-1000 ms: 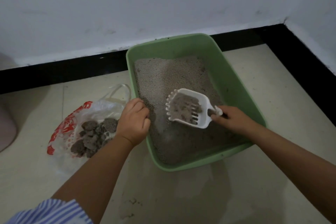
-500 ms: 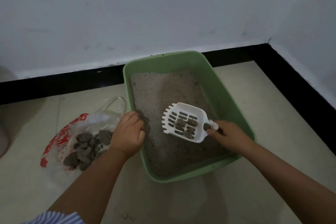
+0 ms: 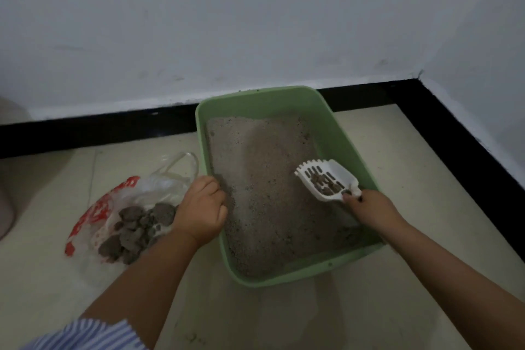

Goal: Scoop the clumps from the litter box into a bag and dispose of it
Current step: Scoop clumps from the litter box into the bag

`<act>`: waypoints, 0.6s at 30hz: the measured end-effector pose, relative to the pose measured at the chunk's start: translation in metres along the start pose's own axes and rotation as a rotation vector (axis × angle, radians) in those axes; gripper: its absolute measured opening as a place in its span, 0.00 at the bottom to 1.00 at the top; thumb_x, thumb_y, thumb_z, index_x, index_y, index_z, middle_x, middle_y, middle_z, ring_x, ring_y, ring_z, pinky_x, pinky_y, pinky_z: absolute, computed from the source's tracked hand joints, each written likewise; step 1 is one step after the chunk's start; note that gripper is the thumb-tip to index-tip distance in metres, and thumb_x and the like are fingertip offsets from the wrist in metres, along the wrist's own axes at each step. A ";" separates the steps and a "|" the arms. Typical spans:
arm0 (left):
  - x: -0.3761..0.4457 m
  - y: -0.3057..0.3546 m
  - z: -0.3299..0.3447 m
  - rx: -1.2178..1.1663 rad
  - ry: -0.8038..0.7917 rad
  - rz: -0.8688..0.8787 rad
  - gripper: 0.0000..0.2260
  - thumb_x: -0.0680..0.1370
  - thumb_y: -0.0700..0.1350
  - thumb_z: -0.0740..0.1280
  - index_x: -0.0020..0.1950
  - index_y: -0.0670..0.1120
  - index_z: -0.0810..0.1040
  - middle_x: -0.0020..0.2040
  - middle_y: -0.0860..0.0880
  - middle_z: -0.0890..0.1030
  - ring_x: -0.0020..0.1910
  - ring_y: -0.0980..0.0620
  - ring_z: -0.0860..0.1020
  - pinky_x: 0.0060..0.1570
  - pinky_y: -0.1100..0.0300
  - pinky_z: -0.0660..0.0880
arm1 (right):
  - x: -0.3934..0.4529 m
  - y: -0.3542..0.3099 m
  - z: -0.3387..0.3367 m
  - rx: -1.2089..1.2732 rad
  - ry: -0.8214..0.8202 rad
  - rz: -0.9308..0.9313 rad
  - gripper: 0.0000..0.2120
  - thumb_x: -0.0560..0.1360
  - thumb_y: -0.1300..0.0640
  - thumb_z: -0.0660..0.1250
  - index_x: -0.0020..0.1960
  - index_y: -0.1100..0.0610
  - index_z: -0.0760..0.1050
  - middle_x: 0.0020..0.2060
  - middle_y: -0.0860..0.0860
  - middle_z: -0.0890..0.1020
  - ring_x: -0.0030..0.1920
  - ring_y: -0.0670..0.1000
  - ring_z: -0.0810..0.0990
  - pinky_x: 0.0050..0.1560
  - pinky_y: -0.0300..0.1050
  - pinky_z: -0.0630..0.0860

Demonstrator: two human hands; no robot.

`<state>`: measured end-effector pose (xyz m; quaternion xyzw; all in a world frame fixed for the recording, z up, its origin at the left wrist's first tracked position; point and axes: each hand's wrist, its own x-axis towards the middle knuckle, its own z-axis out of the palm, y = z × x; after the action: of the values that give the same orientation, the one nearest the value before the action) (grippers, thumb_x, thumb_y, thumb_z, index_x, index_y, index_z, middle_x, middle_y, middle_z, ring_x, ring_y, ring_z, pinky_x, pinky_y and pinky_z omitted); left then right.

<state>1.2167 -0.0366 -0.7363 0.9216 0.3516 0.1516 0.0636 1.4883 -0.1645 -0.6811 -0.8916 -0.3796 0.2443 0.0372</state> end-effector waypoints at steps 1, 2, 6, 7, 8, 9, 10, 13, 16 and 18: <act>0.002 0.000 -0.003 0.021 -0.034 0.029 0.14 0.67 0.44 0.55 0.25 0.41 0.73 0.27 0.43 0.73 0.35 0.45 0.72 0.46 0.56 0.63 | 0.004 -0.004 0.001 -0.022 -0.010 0.011 0.22 0.81 0.50 0.55 0.38 0.64 0.75 0.36 0.62 0.77 0.44 0.60 0.78 0.37 0.46 0.68; 0.004 -0.001 -0.005 0.044 -0.062 0.067 0.14 0.66 0.45 0.55 0.25 0.41 0.74 0.26 0.44 0.73 0.31 0.46 0.74 0.46 0.56 0.63 | 0.009 -0.007 0.003 -0.033 -0.014 0.025 0.21 0.81 0.51 0.54 0.46 0.67 0.77 0.45 0.66 0.79 0.52 0.61 0.78 0.44 0.48 0.71; 0.019 0.003 -0.018 0.124 -0.330 0.101 0.28 0.65 0.52 0.41 0.36 0.41 0.80 0.33 0.45 0.76 0.38 0.49 0.67 0.63 0.57 0.60 | 0.026 -0.018 0.012 0.027 -0.028 0.100 0.22 0.81 0.51 0.54 0.60 0.68 0.74 0.58 0.67 0.77 0.59 0.63 0.76 0.56 0.50 0.72; 0.023 0.005 -0.021 0.168 -0.401 0.088 0.29 0.65 0.52 0.40 0.39 0.42 0.79 0.36 0.45 0.76 0.40 0.49 0.65 0.64 0.58 0.59 | 0.029 -0.020 0.014 0.046 -0.025 0.113 0.22 0.80 0.51 0.54 0.61 0.68 0.73 0.59 0.67 0.76 0.59 0.63 0.76 0.57 0.50 0.72; 0.028 0.005 -0.024 0.210 -0.456 0.072 0.26 0.68 0.51 0.42 0.42 0.44 0.79 0.39 0.46 0.78 0.41 0.50 0.65 0.64 0.58 0.58 | 0.032 -0.023 0.015 0.052 -0.028 0.119 0.21 0.81 0.52 0.53 0.62 0.68 0.73 0.59 0.67 0.76 0.59 0.63 0.76 0.57 0.50 0.72; 0.034 0.007 -0.025 0.247 -0.510 0.054 0.22 0.71 0.50 0.46 0.44 0.45 0.79 0.42 0.47 0.79 0.43 0.49 0.68 0.64 0.58 0.59 | 0.035 -0.026 0.016 0.051 -0.042 0.121 0.21 0.81 0.52 0.52 0.63 0.67 0.71 0.60 0.67 0.76 0.60 0.63 0.75 0.58 0.50 0.71; 0.039 0.009 -0.025 0.279 -0.557 0.046 0.18 0.74 0.49 0.51 0.45 0.45 0.79 0.44 0.47 0.80 0.46 0.49 0.71 0.64 0.58 0.58 | 0.038 -0.029 0.017 0.044 -0.053 0.121 0.21 0.81 0.53 0.51 0.66 0.66 0.69 0.61 0.66 0.75 0.60 0.63 0.75 0.59 0.49 0.71; 0.049 0.012 -0.022 0.362 -0.637 0.030 0.12 0.77 0.45 0.57 0.47 0.46 0.79 0.47 0.47 0.81 0.49 0.49 0.74 0.60 0.57 0.60 | 0.049 -0.037 0.020 0.051 -0.079 0.151 0.22 0.81 0.52 0.51 0.70 0.63 0.65 0.63 0.66 0.73 0.62 0.62 0.74 0.61 0.49 0.70; 0.051 0.015 -0.021 0.400 -0.676 0.012 0.11 0.77 0.46 0.57 0.47 0.47 0.79 0.48 0.47 0.81 0.50 0.49 0.74 0.59 0.57 0.60 | 0.064 -0.048 0.019 0.044 -0.075 0.180 0.23 0.81 0.51 0.52 0.67 0.66 0.67 0.64 0.64 0.73 0.63 0.61 0.74 0.61 0.48 0.70; 0.052 0.016 -0.022 0.399 -0.680 0.009 0.11 0.77 0.46 0.57 0.47 0.47 0.79 0.47 0.47 0.80 0.50 0.49 0.74 0.58 0.57 0.61 | 0.071 -0.057 0.018 0.037 -0.070 0.167 0.23 0.81 0.51 0.52 0.69 0.65 0.65 0.65 0.64 0.72 0.64 0.61 0.73 0.62 0.48 0.69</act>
<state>1.2561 -0.0137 -0.7001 0.9151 0.3289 -0.2333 -0.0047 1.4851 -0.0769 -0.7117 -0.9101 -0.3005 0.2845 0.0197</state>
